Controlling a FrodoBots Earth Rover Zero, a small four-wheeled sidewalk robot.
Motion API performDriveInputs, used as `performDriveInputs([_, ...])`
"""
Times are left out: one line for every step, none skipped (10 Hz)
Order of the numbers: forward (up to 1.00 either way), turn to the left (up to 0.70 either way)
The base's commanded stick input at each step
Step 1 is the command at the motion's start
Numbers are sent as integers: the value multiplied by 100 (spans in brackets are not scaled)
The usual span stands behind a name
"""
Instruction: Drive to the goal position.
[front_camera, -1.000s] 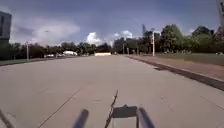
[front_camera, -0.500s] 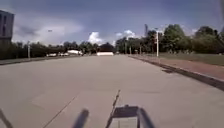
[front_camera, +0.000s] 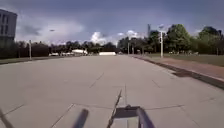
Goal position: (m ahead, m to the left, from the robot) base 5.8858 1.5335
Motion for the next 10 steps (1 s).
performDriveInputs([100, -2])
performDriveInputs([100, -2])
performDriveInputs([100, -2])
performDriveInputs([100, -2])
performDriveInputs([100, -2])
performDriveInputs([100, -2])
performDriveInputs([100, -2])
performDriveInputs([100, -2])
performDriveInputs([100, -2])
performDriveInputs([100, -2])
